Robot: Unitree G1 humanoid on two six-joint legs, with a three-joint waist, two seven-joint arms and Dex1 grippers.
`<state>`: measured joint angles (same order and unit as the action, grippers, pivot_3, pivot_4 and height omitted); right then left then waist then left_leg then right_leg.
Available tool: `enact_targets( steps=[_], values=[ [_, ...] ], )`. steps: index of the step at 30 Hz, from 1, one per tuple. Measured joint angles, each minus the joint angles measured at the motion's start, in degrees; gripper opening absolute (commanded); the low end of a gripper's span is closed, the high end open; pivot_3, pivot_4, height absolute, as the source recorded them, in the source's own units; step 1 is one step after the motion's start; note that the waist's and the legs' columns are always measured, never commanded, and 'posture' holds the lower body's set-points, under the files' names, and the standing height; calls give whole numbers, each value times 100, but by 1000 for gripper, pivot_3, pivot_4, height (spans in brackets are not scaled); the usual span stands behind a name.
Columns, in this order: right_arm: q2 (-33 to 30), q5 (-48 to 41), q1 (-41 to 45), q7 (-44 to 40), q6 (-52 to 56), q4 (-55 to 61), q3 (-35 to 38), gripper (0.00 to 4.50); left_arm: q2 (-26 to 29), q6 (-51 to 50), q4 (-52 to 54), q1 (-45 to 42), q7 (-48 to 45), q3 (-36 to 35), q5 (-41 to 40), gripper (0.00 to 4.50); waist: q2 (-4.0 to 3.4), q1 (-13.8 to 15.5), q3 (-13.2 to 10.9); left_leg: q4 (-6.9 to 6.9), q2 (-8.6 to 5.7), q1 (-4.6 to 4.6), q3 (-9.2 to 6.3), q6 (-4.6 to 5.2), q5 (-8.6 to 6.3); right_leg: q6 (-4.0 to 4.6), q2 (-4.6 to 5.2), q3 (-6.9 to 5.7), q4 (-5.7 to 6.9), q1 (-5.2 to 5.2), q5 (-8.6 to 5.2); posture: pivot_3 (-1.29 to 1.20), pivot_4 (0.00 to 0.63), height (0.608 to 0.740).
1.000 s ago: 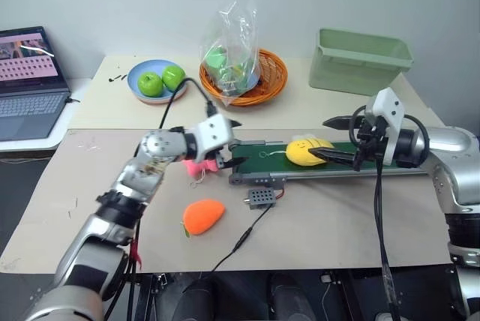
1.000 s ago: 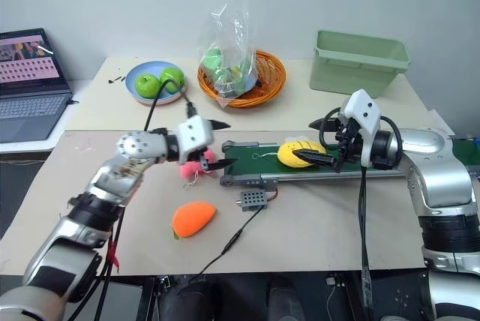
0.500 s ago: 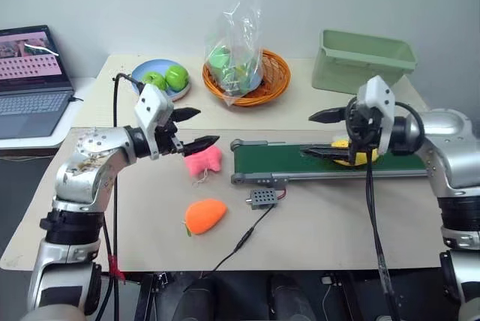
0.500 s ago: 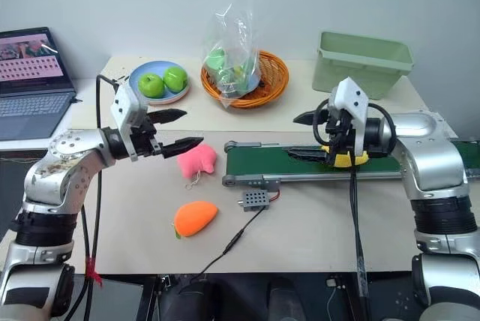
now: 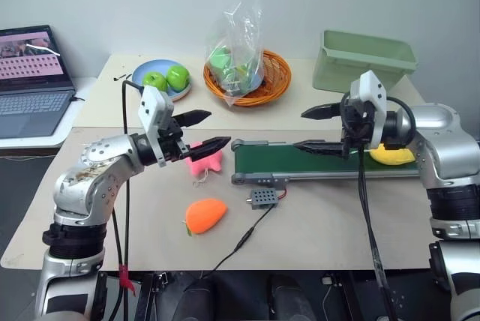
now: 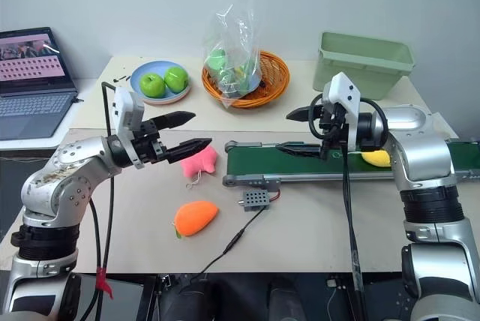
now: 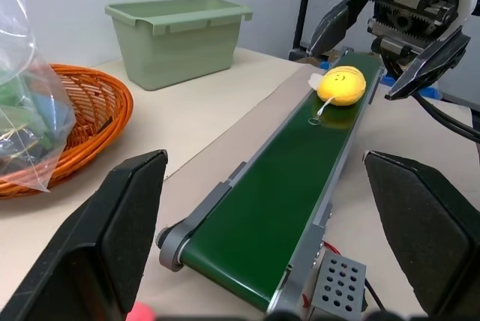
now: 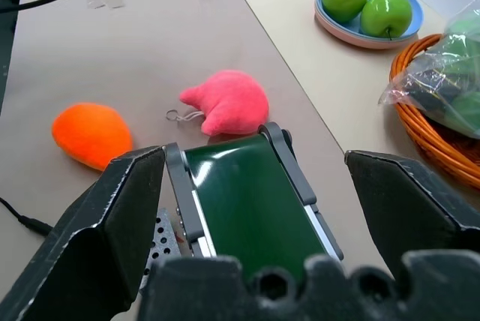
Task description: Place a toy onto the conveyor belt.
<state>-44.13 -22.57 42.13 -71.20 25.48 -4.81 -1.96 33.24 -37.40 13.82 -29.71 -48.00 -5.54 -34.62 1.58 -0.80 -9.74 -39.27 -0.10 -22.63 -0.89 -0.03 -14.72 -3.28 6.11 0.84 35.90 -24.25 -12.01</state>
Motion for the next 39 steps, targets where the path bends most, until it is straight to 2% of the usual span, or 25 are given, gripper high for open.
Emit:
enact_targets(
  steps=[10, 21, 39],
  values=[
    [-12, -14, -36, 13, -3, -21, 45, 4500, -24, -15, -169, -118, -110, 137, -39, 4475, 0, -1, 0, 0, 0, 0, 0, 0, 0, 0, 0, 1, -1, 0, 0, 0, 150, 740],
    [-84, -123, -148, 43, -47, -271, 497, 4500, -7, -148, -198, -49, -150, 141, -158, 4475, 0, -20, 0, 0, 1, 1, 2, 0, 0, 0, 0, 2, -1, -1, 0, 0, 150, 740],
    [-77, -122, -148, 30, -67, -270, 495, 4500, -94, -166, 33, 270, 234, 14, -379, 4475, 0, -4, 0, 0, 0, 2, 1, 0, 0, 0, 0, 3, -3, 0, 0, 0, 150, 740]
  ],
)
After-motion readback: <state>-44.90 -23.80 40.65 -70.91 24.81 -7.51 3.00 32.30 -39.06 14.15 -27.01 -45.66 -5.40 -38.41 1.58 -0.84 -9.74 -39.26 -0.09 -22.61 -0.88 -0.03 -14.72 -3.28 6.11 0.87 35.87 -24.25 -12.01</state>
